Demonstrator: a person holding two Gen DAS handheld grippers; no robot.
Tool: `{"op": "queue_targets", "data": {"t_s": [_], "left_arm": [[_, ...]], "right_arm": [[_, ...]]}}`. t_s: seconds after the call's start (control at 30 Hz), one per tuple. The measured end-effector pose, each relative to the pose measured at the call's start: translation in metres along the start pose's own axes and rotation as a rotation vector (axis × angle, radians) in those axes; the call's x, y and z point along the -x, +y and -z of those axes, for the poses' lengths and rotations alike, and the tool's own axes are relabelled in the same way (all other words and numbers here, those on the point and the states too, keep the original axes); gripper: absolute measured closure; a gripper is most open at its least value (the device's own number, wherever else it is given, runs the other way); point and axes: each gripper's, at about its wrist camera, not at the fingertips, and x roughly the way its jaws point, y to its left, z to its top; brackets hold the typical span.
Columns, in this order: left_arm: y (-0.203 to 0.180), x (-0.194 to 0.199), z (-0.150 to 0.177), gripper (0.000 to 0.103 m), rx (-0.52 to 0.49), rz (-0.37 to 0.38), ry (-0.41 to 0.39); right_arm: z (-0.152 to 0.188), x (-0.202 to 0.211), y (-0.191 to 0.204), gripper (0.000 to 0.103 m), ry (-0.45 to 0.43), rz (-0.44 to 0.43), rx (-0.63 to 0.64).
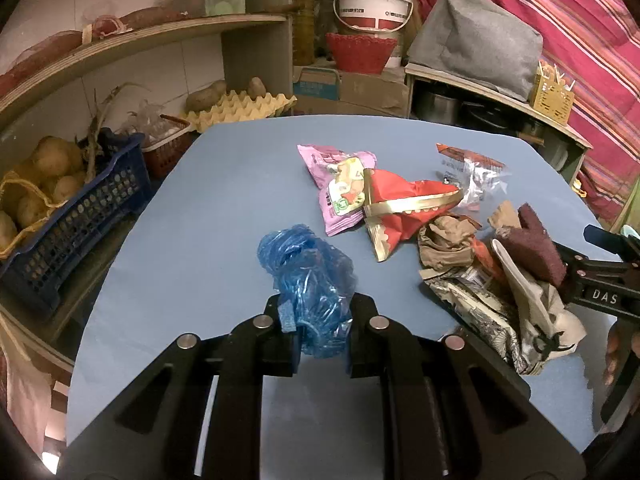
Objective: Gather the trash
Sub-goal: 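Grasp the blue plastic bag with the left tool while the right tool grasps a maroon scouring pad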
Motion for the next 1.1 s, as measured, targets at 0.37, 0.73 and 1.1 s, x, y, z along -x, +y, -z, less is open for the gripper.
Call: {"op": "queue_targets", "data": {"t_s": [0.37, 0.73, 1.1], "left_arm": [[0.003, 0.001, 0.001, 0.090, 0.018, -0.008, -0.003], [0.004, 0.002, 0.000, 0.090, 0.023, -0.014, -0.012], [0.005, 0.008, -0.001, 0.095, 0.036, 0.023, -0.024]], "right_arm": [[-0.003, 0.013, -0.026, 0.028, -0.025, -0.030, -0.031], [0.013, -0.007, -0.043, 0.044, 0.060, -0.146, -0.101], [0.012, -0.009, -0.042, 0.080, 0.026, -0.218, -0.111]]}}
